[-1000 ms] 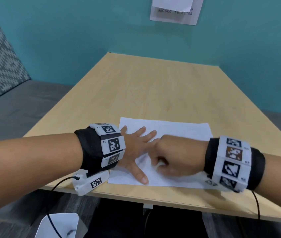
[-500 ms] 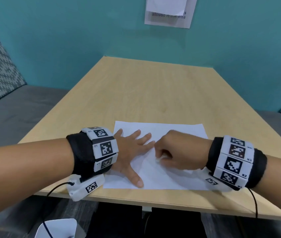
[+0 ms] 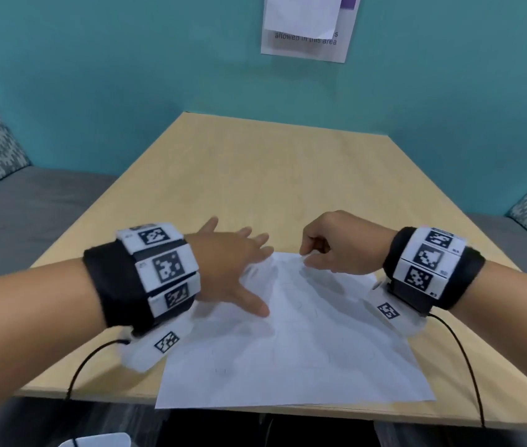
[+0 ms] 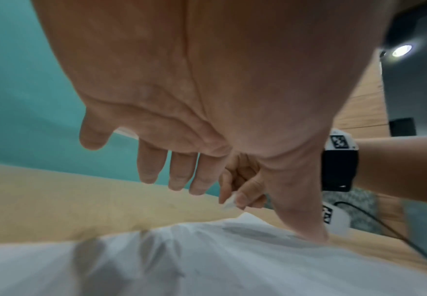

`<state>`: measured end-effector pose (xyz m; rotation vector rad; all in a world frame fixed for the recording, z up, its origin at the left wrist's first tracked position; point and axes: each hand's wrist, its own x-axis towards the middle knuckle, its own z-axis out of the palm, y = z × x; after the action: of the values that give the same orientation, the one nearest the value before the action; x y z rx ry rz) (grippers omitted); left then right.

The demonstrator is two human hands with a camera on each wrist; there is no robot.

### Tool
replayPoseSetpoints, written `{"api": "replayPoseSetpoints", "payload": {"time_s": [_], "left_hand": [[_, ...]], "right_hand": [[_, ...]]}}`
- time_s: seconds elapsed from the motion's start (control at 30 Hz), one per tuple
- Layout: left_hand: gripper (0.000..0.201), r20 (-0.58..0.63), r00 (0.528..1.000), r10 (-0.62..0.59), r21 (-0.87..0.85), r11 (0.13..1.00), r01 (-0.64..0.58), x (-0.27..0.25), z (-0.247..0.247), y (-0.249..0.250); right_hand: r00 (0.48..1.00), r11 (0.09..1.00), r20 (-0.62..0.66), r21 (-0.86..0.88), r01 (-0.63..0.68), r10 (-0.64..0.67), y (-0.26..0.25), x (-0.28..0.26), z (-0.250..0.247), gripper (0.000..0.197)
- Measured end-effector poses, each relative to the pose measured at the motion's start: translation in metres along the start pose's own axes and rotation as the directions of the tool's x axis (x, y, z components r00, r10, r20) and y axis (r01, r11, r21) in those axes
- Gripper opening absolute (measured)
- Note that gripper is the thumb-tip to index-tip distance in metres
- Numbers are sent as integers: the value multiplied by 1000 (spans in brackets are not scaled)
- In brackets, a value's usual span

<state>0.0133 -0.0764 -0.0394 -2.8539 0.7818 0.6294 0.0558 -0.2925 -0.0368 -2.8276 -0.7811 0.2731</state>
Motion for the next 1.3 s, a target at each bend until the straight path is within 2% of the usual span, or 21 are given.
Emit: {"api": "replayPoseSetpoints", "payload": {"time_s": [0.07,0.17,0.27,0.37,0.57,0.7,0.87,1.0,1.17,1.3], "left_hand": [[103,-18,1000,-25,4,1000,25,17,-6,-7],[102,28,999,-35,7,999,34,34,-5,-12],[100,74,997,-4,38,999,1,40,3,-13],[101,67,998,12,35,999,-14,42,11,-15],[88,5,998,57,-32,998,-56,45,23,-20],[102,54,997,48,40,998,-50,50,27,-23],[91,38,997,65,1,998,-65,49,29,-25],[103,60,997,49,56,997,-52,54,30,-27],[89,28,996,80,7,997,-80,52,33,-29],[103,71,997,37,74,996,-43,54,31,-27]], "right_hand": [[999,999,47,27,-18,17,-3,15,2,8],[995,999,95,39,-20,16,-7,30,8,10],[995,999,99,28,26,-29,-9,36,14,5],[996,999,79,17,41,-42,-10,37,17,4],[965,977,158,20,210,-211,-32,27,32,6],[993,996,85,-25,88,-86,-12,44,19,9],[968,980,159,-16,199,-194,-29,33,27,11],[993,994,77,-58,98,-93,-11,47,18,9],[963,975,160,-5,222,-218,-32,34,28,9],[992,994,96,-67,91,-84,-9,47,14,9]]}}
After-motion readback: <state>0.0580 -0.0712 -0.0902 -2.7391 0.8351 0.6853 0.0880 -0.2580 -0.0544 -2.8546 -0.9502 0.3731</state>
